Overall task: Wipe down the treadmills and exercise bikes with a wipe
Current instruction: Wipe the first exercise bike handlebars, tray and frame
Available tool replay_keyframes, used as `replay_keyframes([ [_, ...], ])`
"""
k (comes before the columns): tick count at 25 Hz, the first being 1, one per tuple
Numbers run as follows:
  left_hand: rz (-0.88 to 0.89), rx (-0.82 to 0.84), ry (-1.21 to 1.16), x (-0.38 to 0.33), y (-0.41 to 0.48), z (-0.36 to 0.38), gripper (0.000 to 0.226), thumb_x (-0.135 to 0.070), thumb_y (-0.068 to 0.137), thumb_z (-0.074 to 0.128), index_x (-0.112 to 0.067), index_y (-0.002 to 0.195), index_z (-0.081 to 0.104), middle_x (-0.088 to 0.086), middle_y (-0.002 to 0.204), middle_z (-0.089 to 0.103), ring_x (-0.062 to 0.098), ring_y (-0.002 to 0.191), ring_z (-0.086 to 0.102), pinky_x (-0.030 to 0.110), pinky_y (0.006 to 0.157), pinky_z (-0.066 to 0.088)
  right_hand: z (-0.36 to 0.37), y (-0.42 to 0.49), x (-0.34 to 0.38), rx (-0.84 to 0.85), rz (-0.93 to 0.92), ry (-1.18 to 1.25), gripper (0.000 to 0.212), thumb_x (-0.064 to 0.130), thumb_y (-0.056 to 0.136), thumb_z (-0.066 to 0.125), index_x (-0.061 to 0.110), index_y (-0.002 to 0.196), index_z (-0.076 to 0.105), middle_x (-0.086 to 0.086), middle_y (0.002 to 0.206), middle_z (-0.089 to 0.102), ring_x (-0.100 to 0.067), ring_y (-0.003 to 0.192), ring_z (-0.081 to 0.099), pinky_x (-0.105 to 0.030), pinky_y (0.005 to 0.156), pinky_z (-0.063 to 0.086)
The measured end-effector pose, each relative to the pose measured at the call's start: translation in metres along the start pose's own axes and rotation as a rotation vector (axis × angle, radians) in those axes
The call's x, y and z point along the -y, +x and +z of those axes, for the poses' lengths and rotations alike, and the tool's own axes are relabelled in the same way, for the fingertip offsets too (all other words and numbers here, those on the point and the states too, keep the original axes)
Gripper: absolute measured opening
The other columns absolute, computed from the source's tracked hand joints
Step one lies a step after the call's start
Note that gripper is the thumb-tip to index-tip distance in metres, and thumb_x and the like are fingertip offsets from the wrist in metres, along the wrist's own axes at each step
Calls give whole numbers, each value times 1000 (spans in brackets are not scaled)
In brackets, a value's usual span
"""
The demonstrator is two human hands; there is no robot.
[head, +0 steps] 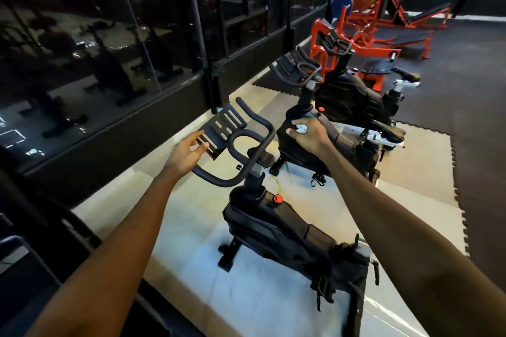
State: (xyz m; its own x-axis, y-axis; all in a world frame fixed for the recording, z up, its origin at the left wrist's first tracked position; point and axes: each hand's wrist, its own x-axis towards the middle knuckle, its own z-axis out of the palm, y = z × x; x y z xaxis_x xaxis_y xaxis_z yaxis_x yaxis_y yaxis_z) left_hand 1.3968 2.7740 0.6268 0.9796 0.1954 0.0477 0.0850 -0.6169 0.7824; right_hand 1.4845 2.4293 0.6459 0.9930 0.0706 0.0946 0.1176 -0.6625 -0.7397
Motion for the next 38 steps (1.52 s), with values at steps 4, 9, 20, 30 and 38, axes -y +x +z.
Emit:
replay_keyframes([
  [4, -17, -111, 5, 35, 15, 14, 51, -35, 100, 60, -29, 148, 45, 7, 145, 52, 23, 135, 48, 32, 104, 39, 49, 43, -7, 48, -83, 5, 41, 28, 90, 70, 9, 127, 66, -8, 128, 65, -24, 117, 60, -19, 86, 38],
  [9, 52, -234, 40, 80, 30, 65, 57, -31, 99, 62, -28, 151, 41, 6, 152, 45, 20, 140, 42, 30, 108, 36, 123, 85, -47, 92, -282, 47, 32, 10, 91, 61, 10, 123, 67, -7, 113, 68, -18, 90, 63, -11, 64, 40],
  [20, -100, -210, 233, 122, 30, 152, 51, -33, 97, 63, -30, 146, 48, 4, 150, 50, 24, 137, 47, 42, 116, 37, 182, 93, -121, 282, -386, 10, 38, 1, 92, 50, 5, 129, 62, -11, 140, 48, -24, 129, 50, -15, 101, 29],
  [30, 114, 125, 579, 200, 91, 169, 46, -42, 92, 68, -28, 136, 62, 2, 140, 60, 24, 134, 49, 45, 114, 35, 293, 103, -123, 199, -556, -156, 30, 0, 93, 53, 6, 121, 58, -10, 130, 45, -30, 109, 56, -41, 93, 51],
  [38, 343, -137, 443, 246, 98, 196, 48, -61, 89, 56, -27, 118, 74, -4, 112, 69, 20, 121, 52, 44, 110, 33, 322, 69, -149, 82, -600, -110, 28, 16, 97, 58, 6, 120, 70, -11, 122, 60, -27, 116, 51, -33, 104, 42],
])
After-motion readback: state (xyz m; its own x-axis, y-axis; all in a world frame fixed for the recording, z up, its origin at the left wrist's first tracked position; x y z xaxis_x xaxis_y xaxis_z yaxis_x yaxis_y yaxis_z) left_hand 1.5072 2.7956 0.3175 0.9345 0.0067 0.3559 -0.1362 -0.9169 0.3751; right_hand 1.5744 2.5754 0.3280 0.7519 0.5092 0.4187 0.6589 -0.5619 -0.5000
